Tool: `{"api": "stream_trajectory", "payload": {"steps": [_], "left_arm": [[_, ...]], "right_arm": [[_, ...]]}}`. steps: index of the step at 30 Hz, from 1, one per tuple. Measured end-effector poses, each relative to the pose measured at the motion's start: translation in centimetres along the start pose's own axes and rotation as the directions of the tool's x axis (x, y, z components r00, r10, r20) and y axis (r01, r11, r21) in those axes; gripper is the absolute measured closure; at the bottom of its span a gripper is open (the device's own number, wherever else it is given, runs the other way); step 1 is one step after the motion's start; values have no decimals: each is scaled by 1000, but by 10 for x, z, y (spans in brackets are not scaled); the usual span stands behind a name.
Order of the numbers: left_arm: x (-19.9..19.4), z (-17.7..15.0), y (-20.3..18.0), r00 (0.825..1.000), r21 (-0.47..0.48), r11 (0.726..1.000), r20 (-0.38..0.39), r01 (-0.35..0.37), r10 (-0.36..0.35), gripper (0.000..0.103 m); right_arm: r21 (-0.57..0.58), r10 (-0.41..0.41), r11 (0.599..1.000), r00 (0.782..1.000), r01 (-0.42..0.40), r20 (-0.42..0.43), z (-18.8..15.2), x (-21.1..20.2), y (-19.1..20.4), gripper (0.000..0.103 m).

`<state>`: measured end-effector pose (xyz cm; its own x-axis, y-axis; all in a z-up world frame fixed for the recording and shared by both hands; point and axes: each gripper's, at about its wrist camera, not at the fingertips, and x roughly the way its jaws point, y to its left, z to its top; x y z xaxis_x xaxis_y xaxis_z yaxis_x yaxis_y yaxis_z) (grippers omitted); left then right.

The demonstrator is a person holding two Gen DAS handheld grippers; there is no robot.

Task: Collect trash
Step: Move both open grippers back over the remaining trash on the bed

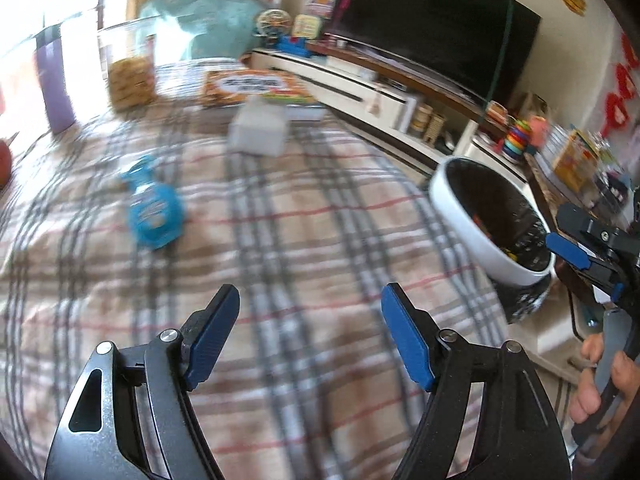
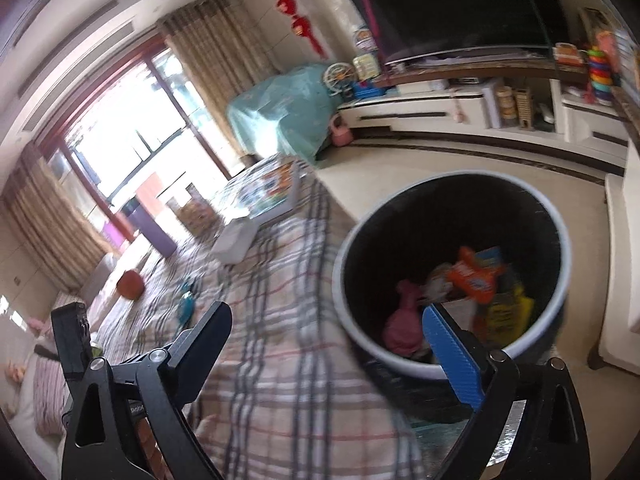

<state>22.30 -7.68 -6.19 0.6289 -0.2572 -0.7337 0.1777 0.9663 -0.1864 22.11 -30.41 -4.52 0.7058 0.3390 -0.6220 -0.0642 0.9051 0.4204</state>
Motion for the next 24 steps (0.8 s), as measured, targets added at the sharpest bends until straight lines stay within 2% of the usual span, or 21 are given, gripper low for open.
{"api": "stream_trajectory", "payload": {"steps": [9, 17, 24], "left_arm": [[-5, -5, 61, 997, -118, 990, 2, -76, 76, 27], [11, 13, 82, 992, -139, 982, -17, -124, 123, 27], [39, 39, 93, 988, -132, 979, -37, -154, 150, 26]], "right_arm": [[-71, 54, 996, 997, -58, -60, -6, 32, 49, 6], [-115, 82, 989, 992, -93, -100, -3, 64, 78, 6], [-98, 104, 988, 984, -118, -142, 6, 100, 89, 6]]}}
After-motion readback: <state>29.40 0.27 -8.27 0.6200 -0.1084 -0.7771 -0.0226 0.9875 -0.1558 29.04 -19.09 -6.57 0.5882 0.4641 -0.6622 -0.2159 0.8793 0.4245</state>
